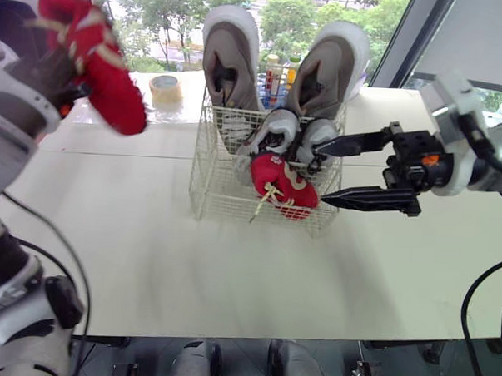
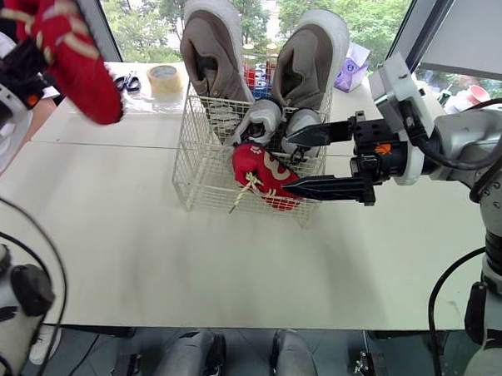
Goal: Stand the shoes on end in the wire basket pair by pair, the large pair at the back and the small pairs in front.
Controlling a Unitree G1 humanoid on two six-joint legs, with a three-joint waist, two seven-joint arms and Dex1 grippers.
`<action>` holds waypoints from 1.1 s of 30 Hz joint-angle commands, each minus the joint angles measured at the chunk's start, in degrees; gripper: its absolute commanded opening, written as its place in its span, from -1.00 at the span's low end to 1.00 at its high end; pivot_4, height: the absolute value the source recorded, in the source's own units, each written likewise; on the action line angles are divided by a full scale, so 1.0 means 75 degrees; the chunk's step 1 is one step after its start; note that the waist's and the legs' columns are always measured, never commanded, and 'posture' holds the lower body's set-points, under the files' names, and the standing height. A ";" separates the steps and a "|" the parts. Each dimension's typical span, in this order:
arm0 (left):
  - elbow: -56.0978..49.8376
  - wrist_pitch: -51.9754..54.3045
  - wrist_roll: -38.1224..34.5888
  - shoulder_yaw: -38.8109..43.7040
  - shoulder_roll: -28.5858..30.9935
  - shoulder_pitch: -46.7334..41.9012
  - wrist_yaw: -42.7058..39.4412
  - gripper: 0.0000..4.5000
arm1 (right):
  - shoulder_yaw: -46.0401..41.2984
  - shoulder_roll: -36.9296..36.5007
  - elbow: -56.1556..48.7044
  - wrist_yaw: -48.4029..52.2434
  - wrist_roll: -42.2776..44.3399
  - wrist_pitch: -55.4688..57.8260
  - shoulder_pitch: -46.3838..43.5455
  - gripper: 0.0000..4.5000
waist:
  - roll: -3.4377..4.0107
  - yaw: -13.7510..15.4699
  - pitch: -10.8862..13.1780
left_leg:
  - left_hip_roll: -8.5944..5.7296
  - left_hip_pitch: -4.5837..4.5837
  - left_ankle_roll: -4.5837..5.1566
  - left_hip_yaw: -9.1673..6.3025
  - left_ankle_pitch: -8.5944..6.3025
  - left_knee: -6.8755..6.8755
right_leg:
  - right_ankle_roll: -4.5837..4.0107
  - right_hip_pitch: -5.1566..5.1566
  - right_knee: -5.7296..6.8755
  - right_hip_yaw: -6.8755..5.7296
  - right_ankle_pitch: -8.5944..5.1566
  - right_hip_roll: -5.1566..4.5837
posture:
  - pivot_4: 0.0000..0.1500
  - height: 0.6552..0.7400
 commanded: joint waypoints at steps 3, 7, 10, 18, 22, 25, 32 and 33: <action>-0.0467 -0.1722 0.2042 -0.2261 -0.0172 0.0915 -0.1380 -0.99 | 0.0057 0.0169 0.0126 -0.0289 -0.0182 -0.0159 -0.0268 1.00 | 0.0022 0.0006 -0.0012 | 0.0008 0.0028 0.0019 0.0009 0.0010 0.0002 | -0.0002 0.0023 0.0001 0.0002 0.0000 0.0047 | 1.00 1.00; -0.0256 -0.2835 0.3361 -0.3163 -0.0612 0.1217 -0.1550 -0.99 | -0.0170 -0.0019 -0.0151 -0.0431 0.0069 0.0220 -0.0095 1.00 | 0.0018 0.0013 -0.0009 | 0.0028 0.0018 0.0055 0.0009 -0.0006 0.0011 | -0.0003 0.0019 -0.0002 0.0008 0.0000 0.0074 | 1.00 1.00; -0.0167 -0.3445 0.4223 -0.3663 -0.0924 0.1565 -0.1530 -0.99 | -0.0328 -0.0050 -0.0249 -0.0644 0.0238 0.0453 -0.0058 1.00 | 0.0019 0.0015 -0.0010 | 0.0032 0.0006 0.0055 0.0008 -0.0006 0.0015 | -0.0002 0.0011 -0.0004 0.0008 0.0000 0.0077 | 1.00 1.00; 0.0416 -0.4849 0.5989 -0.4482 -0.1392 0.2814 -0.1727 -0.99 | -0.0629 -0.0162 -0.0485 -0.1011 0.0532 0.0753 0.0173 1.00 | 0.0020 0.0020 -0.0011 | 0.0036 0.0002 0.0090 0.0007 -0.0025 0.0020 | -0.0002 0.0011 -0.0008 0.0007 0.0001 0.0076 | 1.00 1.00; 0.0467 -0.5260 0.6808 -0.4692 -0.1290 0.3514 -0.1783 -0.99 | -0.0664 -0.0115 -0.0521 -0.1180 0.0602 0.0759 0.0208 1.00 | 0.0040 0.0003 -0.0023 | 0.0040 0.0008 0.0100 0.0010 -0.0031 0.0020 | -0.0002 0.0011 -0.0007 0.0007 0.0000 0.0074 | 1.00 1.00; 0.0675 -0.5478 0.7207 -0.4777 -0.1323 0.3756 -0.1797 -0.99 | -0.0613 -0.0029 -0.0521 -0.1272 0.0596 0.0696 0.0248 1.00 | 0.0041 0.0018 -0.0023 | 0.0045 0.0007 0.0099 0.0008 -0.0030 0.0021 | -0.0005 0.0010 -0.0006 0.0005 0.0000 0.0077 | 1.00 1.00; 0.0417 -0.5116 0.6464 -0.4264 -0.1600 0.3895 -0.2117 -0.52 | -0.0640 -0.0030 -0.0438 -0.1298 0.0622 0.0652 0.0333 1.00 | 0.0044 0.0010 -0.0025 | 0.0046 0.0009 0.0100 0.0007 -0.0031 0.0021 | -0.0007 0.0010 -0.0005 0.0005 0.0001 0.0076 | 1.00 1.00; 0.0288 -0.4910 0.6340 -0.4178 -0.1572 0.3877 -0.2146 -0.27 | -0.0641 -0.0041 -0.0446 -0.1284 0.0622 0.0650 0.0375 1.00 | 0.0044 0.0013 -0.0025 | 0.0046 0.0009 0.0099 0.0006 -0.0031 0.0021 | -0.0007 0.0009 -0.0003 0.0006 0.0001 0.0076 | 1.00 1.00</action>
